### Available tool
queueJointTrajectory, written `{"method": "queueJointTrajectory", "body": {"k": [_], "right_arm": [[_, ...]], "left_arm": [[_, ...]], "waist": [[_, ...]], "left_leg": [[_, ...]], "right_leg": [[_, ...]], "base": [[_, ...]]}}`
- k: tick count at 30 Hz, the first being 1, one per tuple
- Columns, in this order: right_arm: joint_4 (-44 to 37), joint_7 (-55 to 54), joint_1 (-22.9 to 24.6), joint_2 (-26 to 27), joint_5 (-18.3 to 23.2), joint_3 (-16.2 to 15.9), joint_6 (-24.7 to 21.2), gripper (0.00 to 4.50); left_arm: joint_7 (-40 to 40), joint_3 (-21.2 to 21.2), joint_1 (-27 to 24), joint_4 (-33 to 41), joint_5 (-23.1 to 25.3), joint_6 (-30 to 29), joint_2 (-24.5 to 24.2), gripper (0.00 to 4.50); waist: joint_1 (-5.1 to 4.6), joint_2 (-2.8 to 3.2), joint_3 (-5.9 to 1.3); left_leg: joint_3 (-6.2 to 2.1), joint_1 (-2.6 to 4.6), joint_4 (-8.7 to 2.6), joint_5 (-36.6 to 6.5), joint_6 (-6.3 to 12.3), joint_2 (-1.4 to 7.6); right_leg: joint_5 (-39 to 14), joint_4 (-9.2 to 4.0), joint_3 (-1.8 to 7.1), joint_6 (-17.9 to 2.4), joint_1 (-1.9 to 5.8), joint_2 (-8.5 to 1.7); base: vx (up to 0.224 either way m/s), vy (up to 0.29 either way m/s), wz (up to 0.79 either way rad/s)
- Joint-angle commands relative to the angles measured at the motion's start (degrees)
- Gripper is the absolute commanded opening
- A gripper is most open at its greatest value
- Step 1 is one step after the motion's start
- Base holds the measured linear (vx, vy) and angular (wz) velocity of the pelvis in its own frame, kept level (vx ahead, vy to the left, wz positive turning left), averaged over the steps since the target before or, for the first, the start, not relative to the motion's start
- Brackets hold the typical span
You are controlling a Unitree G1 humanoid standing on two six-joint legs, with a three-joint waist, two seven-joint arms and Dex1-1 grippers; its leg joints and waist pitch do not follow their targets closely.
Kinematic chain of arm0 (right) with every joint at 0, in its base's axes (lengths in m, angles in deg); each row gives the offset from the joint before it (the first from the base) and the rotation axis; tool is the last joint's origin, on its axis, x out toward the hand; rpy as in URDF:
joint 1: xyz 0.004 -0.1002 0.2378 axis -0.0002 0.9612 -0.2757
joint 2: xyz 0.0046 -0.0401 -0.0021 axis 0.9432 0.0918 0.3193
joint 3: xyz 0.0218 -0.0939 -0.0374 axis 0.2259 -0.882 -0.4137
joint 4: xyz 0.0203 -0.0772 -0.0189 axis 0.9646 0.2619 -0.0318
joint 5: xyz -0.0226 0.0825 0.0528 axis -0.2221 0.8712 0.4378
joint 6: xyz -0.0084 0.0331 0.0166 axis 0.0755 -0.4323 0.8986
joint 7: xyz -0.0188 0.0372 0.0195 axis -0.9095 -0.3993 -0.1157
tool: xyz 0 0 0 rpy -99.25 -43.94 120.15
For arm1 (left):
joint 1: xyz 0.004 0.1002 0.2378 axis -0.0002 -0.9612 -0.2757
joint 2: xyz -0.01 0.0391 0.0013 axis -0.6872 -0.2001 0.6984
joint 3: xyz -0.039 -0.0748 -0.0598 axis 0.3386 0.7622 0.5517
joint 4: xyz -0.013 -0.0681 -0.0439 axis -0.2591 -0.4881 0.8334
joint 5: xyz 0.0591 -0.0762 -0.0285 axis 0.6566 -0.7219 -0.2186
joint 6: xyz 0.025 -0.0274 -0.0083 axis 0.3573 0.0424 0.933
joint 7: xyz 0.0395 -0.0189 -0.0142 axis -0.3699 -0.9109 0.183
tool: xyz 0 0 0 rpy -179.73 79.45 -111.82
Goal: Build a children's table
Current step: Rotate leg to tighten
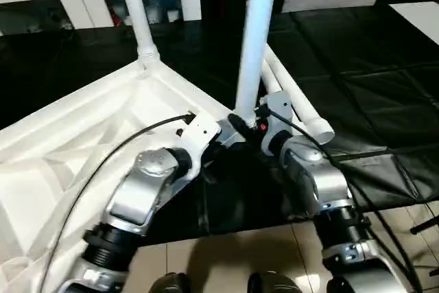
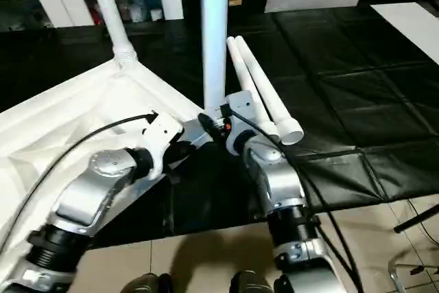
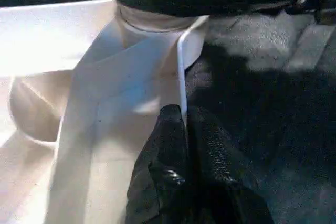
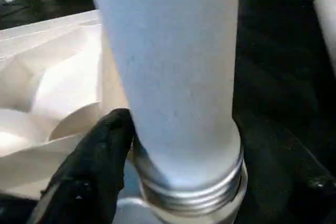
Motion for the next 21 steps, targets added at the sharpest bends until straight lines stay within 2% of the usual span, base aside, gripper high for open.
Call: {"method": "queueJointTrajectory", "body": {"k": [1,6,7,10,12,16,18,21], "right_arm": [[0.52,4.01,2.34,0.46,1.58,-3.29,-1.48,3.71],[-4.40,11.01,4.30,-4.18,3.42,-3.19,-0.40,4.08],[-5.35,12.60,4.60,-5.38,3.75,-3.29,-0.20,4.24],[-7.56,18.63,5.41,-9.80,4.08,-4.24,0.93,4.47],[-9.00,25.15,6.02,-14.57,3.99,-5.64,2.25,4.47],[-8.80,28.08,5.77,-17.24,3.07,-6.38,4.30,4.47],[-8.66,32.38,5.36,-19.97,2.76,-7.89,5.48,4.47],[-8.06,35.33,4.81,-21.27,2.95,-9.13,6.55,4.47]], "left_arm": [[2.50,-1.08,2.79,0.71,0.58,3.27,-1.45,0.00],[7.49,-1.81,3.44,-1.58,0.02,7.66,-6.01,0.00],[8.91,-2.01,3.60,-2.12,-0.31,8.66,-7.08,0.00],[13.83,-2.96,4.13,-3.97,-1.19,12.44,-10.40,0.00],[19.96,-3.96,4.55,-5.47,-2.26,16.13,-13.25,0.00],[25.37,-4.90,4.94,-6.72,-3.28,19.66,-15.43,0.00],[31.20,-5.92,5.05,-6.85,-4.90,22.20,-17.45,0.00],[34.24,-7.07,5.42,-7.56,-5.36,23.52,-18.81,0.00]], "waist": [[0.53,0.16,-4.36],[0.78,0.26,-4.32],[1.18,0.51,-4.29],[1.70,0.37,-4.39],[2.00,0.48,-4.42],[2.25,0.62,-4.44],[2.48,0.66,-4.43],[2.79,0.59,-4.40]], "left_leg": [[-1.41,0.82,-3.74,-9.61,4.48,2.97],[-1.38,0.91,-3.82,-10.22,3.90,3.07],[-1.44,1.04,-3.87,-9.91,4.06,3.15],[-1.35,0.99,-3.75,-9.00,4.44,3.02],[-1.35,1.06,-3.69,-8.72,4.81,3.12],[-1.35,1.05,-3.71,-8.29,5.10,3.28],[-1.36,1.10,-3.73,-8.94,4.92,3.31],[-1.21,1.17,-3.74,-9.05,4.81,3.43]], "right_leg": [[-12.11,-4.92,3.65,-10.79,3.13,-5.21],[-12.47,-4.86,3.77,-10.07,3.08,-5.08],[-11.74,-4.84,3.80,-10.14,2.98,-5.14],[-10.03,-4.67,3.79,-10.51,3.10,-5.14],[-8.94,-4.51,3.82,-10.63,3.08,-5.11],[-7.51,-4.23,3.77,-12.07,3.05,-5.20],[-8.08,-4.25,3.77,-12.31,3.15,-5.29],[-7.53,-4.12,3.88,-12.89,3.07,-5.24]], "base": [[0.000,0.000,0.00],[0.000,0.000,0.00],[0.000,0.000,0.00],[0.000,0.000,0.00],[0.000,0.000,0.00],[0.000,0.000,0.00],[0.000,0.000,0.00],[0.000,0.000,0.00]]}}
